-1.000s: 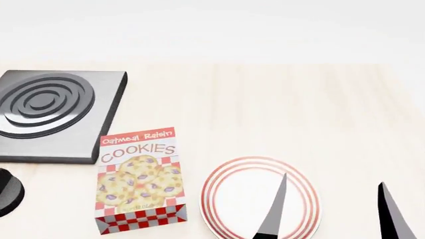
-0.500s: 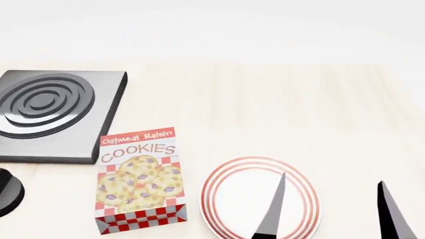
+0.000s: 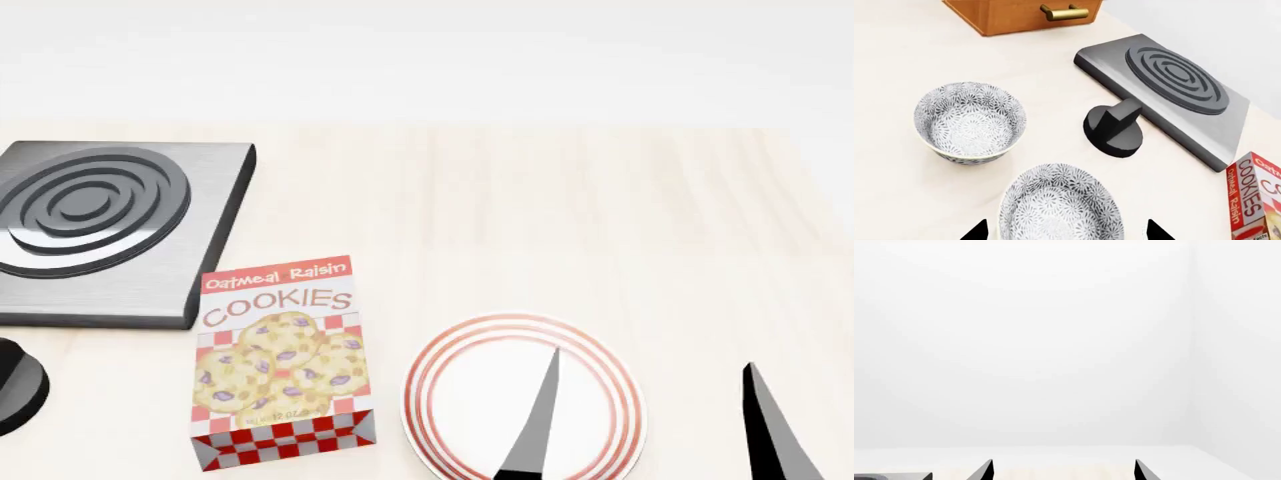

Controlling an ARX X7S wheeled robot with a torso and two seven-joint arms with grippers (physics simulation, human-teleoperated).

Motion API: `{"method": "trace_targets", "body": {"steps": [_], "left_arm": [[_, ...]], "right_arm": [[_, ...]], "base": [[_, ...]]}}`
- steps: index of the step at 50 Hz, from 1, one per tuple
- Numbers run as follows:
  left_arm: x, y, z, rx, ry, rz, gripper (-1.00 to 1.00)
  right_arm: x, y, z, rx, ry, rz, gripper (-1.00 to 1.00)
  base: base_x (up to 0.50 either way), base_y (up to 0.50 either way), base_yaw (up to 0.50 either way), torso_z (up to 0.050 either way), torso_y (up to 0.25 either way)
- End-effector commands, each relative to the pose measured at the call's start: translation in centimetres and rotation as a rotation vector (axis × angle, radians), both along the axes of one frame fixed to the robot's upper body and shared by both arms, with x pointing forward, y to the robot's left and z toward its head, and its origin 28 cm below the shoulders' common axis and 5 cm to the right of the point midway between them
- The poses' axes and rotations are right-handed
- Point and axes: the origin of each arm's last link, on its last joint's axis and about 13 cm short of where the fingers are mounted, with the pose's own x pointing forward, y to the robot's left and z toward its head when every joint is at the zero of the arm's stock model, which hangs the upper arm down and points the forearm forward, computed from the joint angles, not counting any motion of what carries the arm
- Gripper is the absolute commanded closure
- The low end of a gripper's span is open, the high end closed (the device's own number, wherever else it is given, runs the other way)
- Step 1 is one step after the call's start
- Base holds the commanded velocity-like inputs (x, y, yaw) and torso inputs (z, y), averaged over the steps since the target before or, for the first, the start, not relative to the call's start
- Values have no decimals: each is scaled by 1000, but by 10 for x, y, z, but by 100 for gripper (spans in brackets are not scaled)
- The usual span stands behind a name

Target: Pick the akita bowl from table center and place it on the plate.

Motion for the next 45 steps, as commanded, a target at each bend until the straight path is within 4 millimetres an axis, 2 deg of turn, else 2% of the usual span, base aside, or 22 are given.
{"method": "trace_targets", "body": {"steps": [1,21,45], "left_arm": [[-7,11,-5,-33,-71,-15,-100],[-9,22,-16,-23,-47,44,-100],[6,20,-37,-28,-2,11,-100]], "right_arm": [[4,0,3,3,-33,-8,-100],[4,1,2,0,-30,-2,-100],[5,1,1,-2,-29,4,-100]], "base": [[0,0,0,0,0],[0,0,0,0,0],[0,0,0,0,0]]}}
